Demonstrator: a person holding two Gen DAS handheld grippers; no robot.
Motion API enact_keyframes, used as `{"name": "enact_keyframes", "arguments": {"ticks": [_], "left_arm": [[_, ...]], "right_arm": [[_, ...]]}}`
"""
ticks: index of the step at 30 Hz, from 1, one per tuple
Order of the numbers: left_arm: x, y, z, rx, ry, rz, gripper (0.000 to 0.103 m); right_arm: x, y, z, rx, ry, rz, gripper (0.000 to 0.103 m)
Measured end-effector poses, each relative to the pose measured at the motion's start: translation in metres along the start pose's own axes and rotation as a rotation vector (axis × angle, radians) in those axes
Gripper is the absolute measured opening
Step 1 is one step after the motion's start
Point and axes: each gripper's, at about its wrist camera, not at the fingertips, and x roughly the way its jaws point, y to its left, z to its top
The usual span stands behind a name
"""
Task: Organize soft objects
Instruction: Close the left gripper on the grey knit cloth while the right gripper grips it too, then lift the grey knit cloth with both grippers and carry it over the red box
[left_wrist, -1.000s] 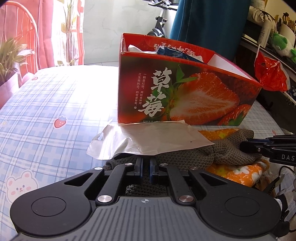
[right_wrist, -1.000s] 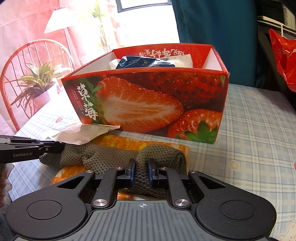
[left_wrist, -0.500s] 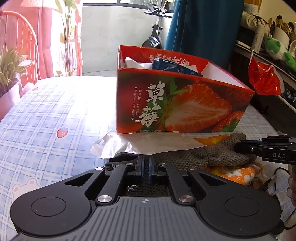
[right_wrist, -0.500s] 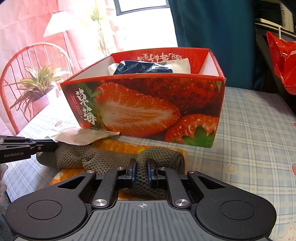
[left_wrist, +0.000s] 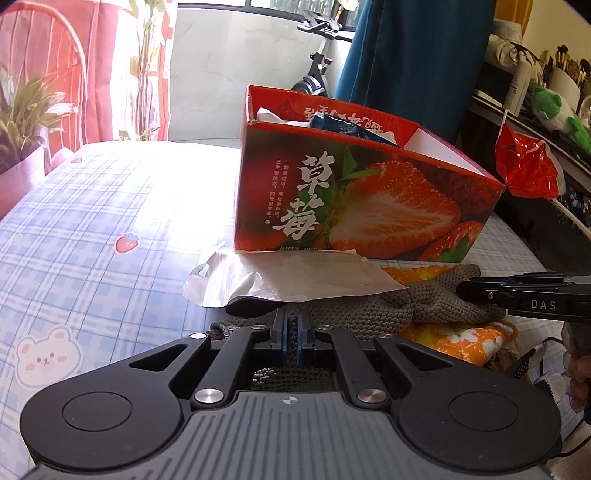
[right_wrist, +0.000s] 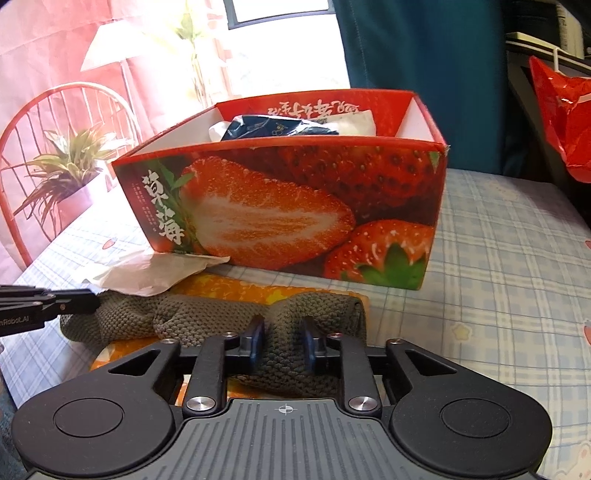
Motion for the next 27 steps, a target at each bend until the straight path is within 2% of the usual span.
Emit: {"name": "enact_keyframes", "arguments": {"ticks": [5,9,11,13,14,19,25,27], "left_arm": [[-0.008,0.004,-0.002,-0.039,-0.017,-0.001,0.006],[-0.011,0.002,-0.009,-0.031,-0.005,0.000,0.009],[-0.011,0.002,-0.013,-0.033,0.005,-0.008,0.014],[-0.010,0.003,-0.015,-0.042,0.014,-0.014,0.029],[-0.009,0.004,-0.015,-0.047,0.017,-0.016,0.032],[0.003,0.005,-0.019,-0.062,0.055,-0.015,0.035],[0.009,0.003,-0.023,-0.058,0.054,-0.006,0.035],[0.011,-0.001,-0.023,-0.045,0.050,0.005,0.035]], "right_arm": [[-0.002,-0.002,0.000,-0.003,-0.013,-0.022,0.044],[0.005,-0.006,-0.002,0.022,0.010,-0.013,0.046],[0.009,-0.006,-0.004,0.034,0.013,-0.007,0.048],[0.011,-0.004,-0.005,0.027,0.009,-0.004,0.047],[0.012,-0.003,-0.005,0.025,0.007,-0.002,0.047],[0.015,0.007,-0.007,-0.032,0.013,-0.008,0.041],[0.015,0.015,-0.010,-0.068,-0.001,-0.006,0.021],[0.012,0.023,-0.012,-0.108,-0.007,-0.015,0.017]]}}
